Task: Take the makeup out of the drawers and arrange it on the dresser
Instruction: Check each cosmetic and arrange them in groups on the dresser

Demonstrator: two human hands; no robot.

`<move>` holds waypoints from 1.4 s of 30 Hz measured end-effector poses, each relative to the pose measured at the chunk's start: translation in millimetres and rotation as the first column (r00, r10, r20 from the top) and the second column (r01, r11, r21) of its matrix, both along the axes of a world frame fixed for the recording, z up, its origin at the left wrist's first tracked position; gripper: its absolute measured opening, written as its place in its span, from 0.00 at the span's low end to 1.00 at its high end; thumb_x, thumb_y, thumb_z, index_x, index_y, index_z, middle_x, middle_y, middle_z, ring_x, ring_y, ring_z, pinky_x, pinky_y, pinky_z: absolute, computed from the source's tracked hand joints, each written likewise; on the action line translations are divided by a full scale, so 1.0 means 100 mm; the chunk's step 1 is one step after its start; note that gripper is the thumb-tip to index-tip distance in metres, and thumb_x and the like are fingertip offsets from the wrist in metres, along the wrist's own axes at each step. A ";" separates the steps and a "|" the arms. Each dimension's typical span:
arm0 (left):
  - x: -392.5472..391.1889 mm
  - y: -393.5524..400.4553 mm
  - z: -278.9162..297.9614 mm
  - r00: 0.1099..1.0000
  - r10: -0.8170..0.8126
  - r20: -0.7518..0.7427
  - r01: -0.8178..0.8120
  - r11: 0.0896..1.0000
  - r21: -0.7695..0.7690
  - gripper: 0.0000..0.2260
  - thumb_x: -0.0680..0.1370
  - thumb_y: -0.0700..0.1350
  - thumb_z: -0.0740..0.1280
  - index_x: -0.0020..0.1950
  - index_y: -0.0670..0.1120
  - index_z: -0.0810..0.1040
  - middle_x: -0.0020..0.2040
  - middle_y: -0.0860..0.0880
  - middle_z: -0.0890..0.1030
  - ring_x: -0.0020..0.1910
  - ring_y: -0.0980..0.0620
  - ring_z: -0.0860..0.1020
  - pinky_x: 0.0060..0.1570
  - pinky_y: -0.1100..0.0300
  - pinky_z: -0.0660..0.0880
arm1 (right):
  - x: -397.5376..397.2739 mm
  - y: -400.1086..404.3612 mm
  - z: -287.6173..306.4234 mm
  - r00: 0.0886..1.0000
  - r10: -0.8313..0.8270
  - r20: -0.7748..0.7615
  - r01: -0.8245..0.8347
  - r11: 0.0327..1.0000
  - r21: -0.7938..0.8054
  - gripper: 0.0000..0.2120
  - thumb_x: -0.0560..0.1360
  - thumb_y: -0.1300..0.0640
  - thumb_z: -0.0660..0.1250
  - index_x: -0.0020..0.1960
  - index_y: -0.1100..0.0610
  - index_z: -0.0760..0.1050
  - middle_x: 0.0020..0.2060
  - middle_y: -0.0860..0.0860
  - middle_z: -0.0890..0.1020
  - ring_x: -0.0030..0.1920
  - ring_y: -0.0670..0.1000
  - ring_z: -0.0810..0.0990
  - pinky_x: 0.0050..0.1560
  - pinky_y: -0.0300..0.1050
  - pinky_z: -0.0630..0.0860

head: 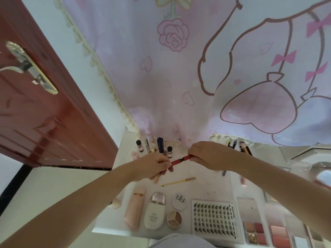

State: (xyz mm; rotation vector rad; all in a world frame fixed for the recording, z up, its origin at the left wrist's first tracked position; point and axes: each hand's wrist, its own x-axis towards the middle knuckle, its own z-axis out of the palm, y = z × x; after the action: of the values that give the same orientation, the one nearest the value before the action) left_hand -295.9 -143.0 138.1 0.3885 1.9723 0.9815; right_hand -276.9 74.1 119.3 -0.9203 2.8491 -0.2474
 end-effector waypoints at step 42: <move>-0.09 0.42 -1.57 0.843 -0.109 -0.527 -0.208 0.837 -0.506 0.11 0.78 0.47 0.57 0.58 0.45 0.72 0.58 0.48 0.73 0.59 0.49 0.71 0.56 0.59 0.69 | -0.64 -0.04 -1.22 0.859 -0.311 0.406 0.363 0.930 -0.055 0.16 0.77 0.60 0.57 0.64 0.60 0.70 0.58 0.57 0.75 0.58 0.55 0.72 0.58 0.42 0.65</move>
State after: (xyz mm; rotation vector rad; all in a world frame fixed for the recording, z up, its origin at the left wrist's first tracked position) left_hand -304.4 -101.3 -19.0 0.2991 2.6800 0.2899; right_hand -340.4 70.4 -2.7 -0.3222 2.6123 -0.5901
